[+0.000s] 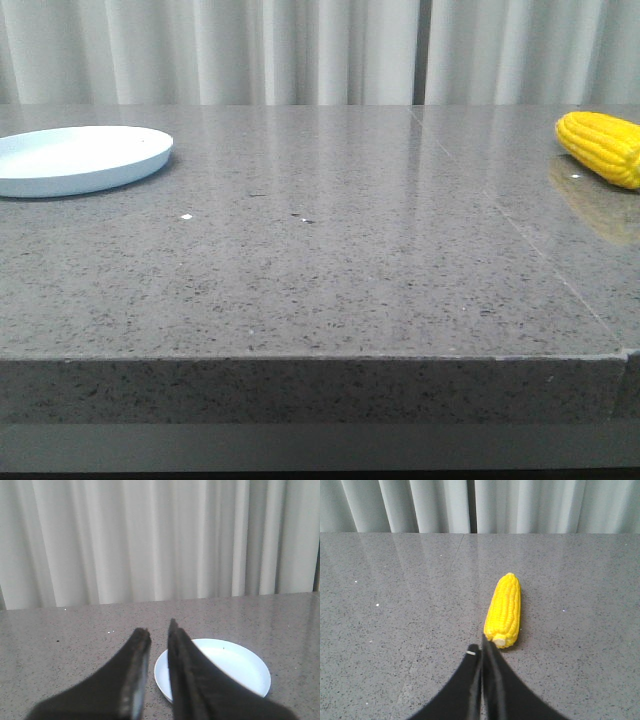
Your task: Place corn on plate with both arms
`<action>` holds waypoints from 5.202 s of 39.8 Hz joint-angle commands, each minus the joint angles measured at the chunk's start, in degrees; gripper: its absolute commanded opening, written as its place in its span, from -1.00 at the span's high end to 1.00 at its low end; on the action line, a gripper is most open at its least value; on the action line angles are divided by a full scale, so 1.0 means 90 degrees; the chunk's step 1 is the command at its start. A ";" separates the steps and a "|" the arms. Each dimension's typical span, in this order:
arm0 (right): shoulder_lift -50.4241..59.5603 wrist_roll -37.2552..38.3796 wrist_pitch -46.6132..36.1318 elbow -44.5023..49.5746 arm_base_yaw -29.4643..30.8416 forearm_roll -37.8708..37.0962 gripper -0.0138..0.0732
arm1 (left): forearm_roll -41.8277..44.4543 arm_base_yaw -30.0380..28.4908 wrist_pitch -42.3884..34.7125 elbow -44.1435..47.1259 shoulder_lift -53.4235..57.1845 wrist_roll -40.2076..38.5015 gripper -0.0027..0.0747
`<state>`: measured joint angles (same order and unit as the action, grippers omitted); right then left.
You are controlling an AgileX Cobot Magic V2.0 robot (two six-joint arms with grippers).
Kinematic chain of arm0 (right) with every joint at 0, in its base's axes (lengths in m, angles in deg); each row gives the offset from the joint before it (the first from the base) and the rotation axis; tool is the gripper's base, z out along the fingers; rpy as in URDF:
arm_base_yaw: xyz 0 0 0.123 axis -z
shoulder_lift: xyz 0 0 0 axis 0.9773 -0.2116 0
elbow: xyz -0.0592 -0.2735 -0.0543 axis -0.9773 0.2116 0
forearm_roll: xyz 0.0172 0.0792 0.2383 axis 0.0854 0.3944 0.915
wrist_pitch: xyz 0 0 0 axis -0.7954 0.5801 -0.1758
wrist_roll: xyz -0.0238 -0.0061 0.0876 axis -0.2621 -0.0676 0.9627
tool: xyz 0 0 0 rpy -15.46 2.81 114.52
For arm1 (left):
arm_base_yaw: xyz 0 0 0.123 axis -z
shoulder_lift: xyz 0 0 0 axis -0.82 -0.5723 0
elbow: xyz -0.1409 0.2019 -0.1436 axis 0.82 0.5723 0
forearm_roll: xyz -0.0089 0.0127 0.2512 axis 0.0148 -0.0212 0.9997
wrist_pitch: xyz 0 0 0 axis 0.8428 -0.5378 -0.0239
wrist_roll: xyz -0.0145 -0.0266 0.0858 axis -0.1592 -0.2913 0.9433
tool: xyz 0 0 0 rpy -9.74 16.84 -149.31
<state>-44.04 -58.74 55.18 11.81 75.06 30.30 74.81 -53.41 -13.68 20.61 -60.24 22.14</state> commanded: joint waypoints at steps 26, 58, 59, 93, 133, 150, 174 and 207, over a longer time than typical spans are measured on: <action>-0.0064 -0.0013 -0.0545 -0.0237 0.0040 -0.0019 -0.70 | 0.0018 0.0047 0.0312 -0.1381 -0.1845 0.0001 -0.67; -0.0064 -0.0013 -0.0545 -0.0237 0.0040 -0.0019 -0.70 | -0.0703 -0.0463 0.5169 -0.6679 -0.8102 -0.0007 -0.67; -0.0064 -0.0013 -0.0545 -0.0237 0.0040 -0.0019 -0.70 | -0.0720 -0.0442 0.5169 -0.6718 -0.8181 -0.0007 -0.67; -0.0064 -0.0013 -0.0545 -0.0237 0.0040 -0.0019 -0.70 | -0.0855 -0.0207 0.5304 -0.7109 -0.9115 -0.0007 0.98; -0.0064 -0.0013 -0.0545 -0.0237 0.0040 -0.0019 -0.70 | -0.2665 0.1881 0.5949 -0.8626 -0.9637 0.0255 0.98; -0.0064 -0.0013 -0.0545 -0.0237 0.0040 -0.0019 -0.70 | -0.2508 0.1870 0.6107 -0.8661 -0.9778 0.0256 -0.15; -0.0064 -0.0013 -0.0545 -0.0237 0.0040 -0.0019 -0.70 | 0.0354 0.1654 0.6053 -0.7530 -0.7852 -0.0507 0.91; -0.0064 -0.0013 -0.0545 -0.0237 0.0040 -0.0019 -0.70 | 0.0181 0.1544 0.2122 -0.1796 -0.2433 -0.0464 0.98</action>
<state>-44.04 -58.74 55.05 11.81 75.06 30.30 75.96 -40.03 11.84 2.06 -88.08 17.71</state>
